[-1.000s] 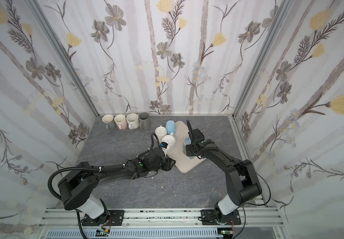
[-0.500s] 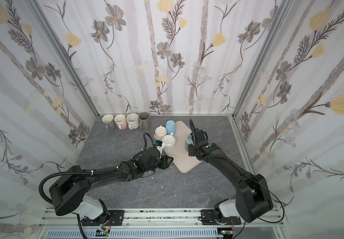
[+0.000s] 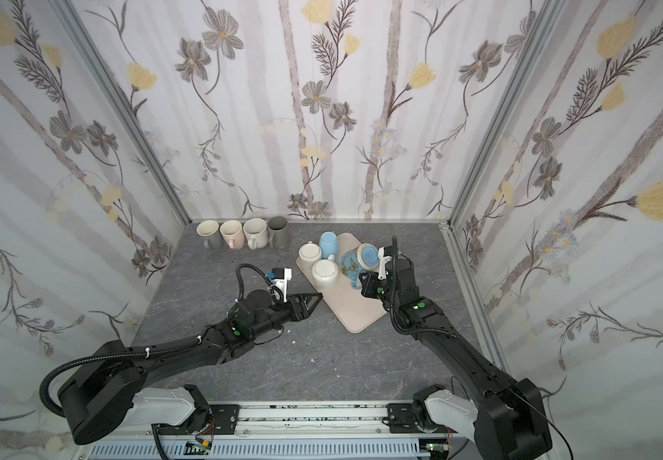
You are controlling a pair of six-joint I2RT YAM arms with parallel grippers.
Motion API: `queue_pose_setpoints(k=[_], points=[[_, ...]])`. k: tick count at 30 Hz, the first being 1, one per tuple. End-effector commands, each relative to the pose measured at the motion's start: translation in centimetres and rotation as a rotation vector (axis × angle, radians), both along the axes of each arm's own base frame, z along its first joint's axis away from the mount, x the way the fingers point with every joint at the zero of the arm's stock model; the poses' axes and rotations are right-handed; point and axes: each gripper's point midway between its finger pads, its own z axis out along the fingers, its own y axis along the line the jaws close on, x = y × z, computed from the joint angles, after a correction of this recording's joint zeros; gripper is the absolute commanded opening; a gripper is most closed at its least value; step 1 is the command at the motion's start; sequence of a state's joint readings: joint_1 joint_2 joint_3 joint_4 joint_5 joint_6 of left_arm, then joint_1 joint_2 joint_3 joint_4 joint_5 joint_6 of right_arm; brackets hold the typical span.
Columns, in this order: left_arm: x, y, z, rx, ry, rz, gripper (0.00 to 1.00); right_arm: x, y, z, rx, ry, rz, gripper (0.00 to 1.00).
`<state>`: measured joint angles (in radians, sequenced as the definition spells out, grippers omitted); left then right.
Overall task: Turn the mug right side up
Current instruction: Pick up the mug from the tray, then place the mug at the top-left of the table.
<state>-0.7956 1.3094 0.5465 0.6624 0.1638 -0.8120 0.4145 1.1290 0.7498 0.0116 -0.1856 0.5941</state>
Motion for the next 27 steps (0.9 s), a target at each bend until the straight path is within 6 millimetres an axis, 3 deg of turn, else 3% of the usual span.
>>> queue_pose_setpoints(k=[1, 7, 12, 18, 27], points=[[-0.5, -0.4, 4.2, -0.188, -0.046, -0.05, 0.66, -0.5, 3.3, 6.6, 0.28, -0.18, 0.148, 0.0], [-1.1, -1.2, 6.5, -0.356, -0.033, -0.16, 0.68, -2.5, 6.3, 9.6, 0.438, -0.229, 0.297, 0.0], [-0.7, -1.3, 6.6, -0.48, 0.011, -0.204, 0.64, -3.7, 8.3, 11.0, 0.517, -0.246, 0.397, 0.0], [-0.6, -0.6, 7.3, -0.625, 0.007, -0.242, 0.58, -4.5, 10.1, 10.8, 0.552, -0.218, 0.474, 0.0], [-0.3, 0.0, 7.7, -0.69, -0.008, -0.252, 0.5, -4.7, 10.3, 9.5, 0.554, -0.177, 0.481, 0.0]])
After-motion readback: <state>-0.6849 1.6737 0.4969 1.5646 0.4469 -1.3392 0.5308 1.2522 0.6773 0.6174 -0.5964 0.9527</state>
